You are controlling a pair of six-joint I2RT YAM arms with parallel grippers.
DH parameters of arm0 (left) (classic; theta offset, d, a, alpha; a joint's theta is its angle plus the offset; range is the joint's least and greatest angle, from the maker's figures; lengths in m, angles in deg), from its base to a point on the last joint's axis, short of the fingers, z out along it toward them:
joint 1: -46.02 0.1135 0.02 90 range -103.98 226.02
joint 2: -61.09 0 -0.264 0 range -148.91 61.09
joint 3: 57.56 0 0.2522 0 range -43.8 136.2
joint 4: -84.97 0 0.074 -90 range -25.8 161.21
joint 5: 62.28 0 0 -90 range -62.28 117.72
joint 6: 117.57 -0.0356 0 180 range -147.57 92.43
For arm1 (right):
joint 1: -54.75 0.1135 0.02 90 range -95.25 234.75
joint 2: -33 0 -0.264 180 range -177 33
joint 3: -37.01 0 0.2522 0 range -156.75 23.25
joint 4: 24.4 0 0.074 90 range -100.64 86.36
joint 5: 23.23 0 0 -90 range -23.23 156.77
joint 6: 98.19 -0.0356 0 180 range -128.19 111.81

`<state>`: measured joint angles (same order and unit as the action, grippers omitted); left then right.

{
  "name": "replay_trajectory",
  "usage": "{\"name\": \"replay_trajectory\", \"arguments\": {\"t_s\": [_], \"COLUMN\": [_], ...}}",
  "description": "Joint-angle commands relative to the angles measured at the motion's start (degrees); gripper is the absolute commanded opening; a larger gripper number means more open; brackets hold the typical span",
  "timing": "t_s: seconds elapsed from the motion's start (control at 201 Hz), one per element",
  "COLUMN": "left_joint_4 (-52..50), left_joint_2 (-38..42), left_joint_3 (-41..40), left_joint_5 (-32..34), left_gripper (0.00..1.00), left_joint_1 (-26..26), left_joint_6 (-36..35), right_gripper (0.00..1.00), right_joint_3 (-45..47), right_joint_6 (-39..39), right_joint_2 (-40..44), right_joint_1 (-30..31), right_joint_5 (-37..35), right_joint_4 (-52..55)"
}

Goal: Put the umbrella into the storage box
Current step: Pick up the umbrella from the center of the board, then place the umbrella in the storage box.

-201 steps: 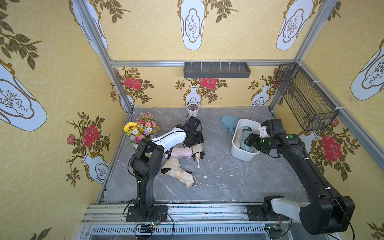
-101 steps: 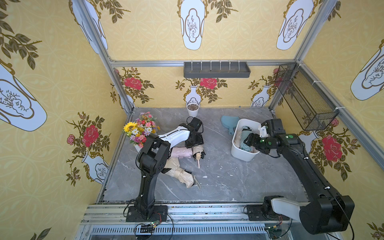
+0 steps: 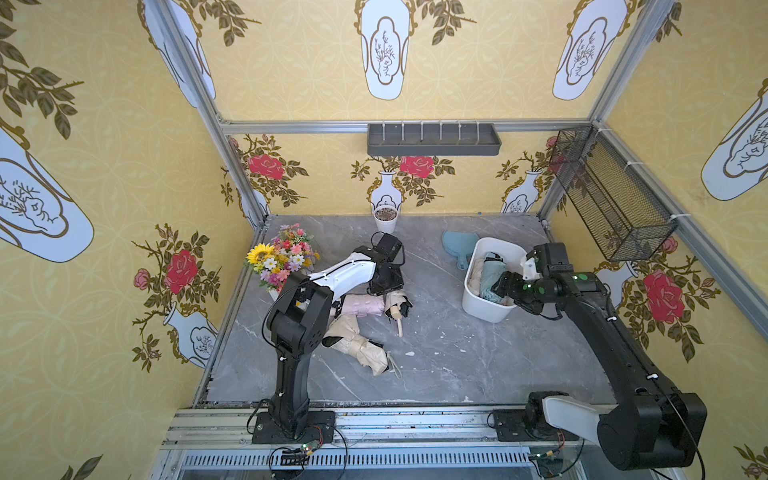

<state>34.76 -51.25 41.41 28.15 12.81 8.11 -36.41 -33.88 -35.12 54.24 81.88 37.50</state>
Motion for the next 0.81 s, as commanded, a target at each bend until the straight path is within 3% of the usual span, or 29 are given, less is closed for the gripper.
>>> {"name": "replay_trajectory", "arguments": {"t_s": [0.0,0.358,0.802], "left_joint_4": [0.1,-2.4,9.0], "left_joint_2": [3.3,7.1,-1.5], "left_joint_3": [0.3,11.3,27.3], "left_joint_5": [-1.4,-4.0,-14.9], "left_gripper": [0.24,0.16,0.14], "left_joint_1": [-1.2,-8.3,-14.8], "left_joint_6": [0.9,1.7,-5.8], "right_gripper": [0.79,0.79,0.79], "right_joint_3": [0.4,2.1,3.0], "right_joint_6": [-0.7,0.5,-1.6], "right_joint_2": [0.8,2.9,5.2], "right_joint_1": [-2.2,-12.5,-16.0], "right_joint_5": [1.3,7.8,10.7], "right_joint_4": [1.0,3.6,2.3]}}
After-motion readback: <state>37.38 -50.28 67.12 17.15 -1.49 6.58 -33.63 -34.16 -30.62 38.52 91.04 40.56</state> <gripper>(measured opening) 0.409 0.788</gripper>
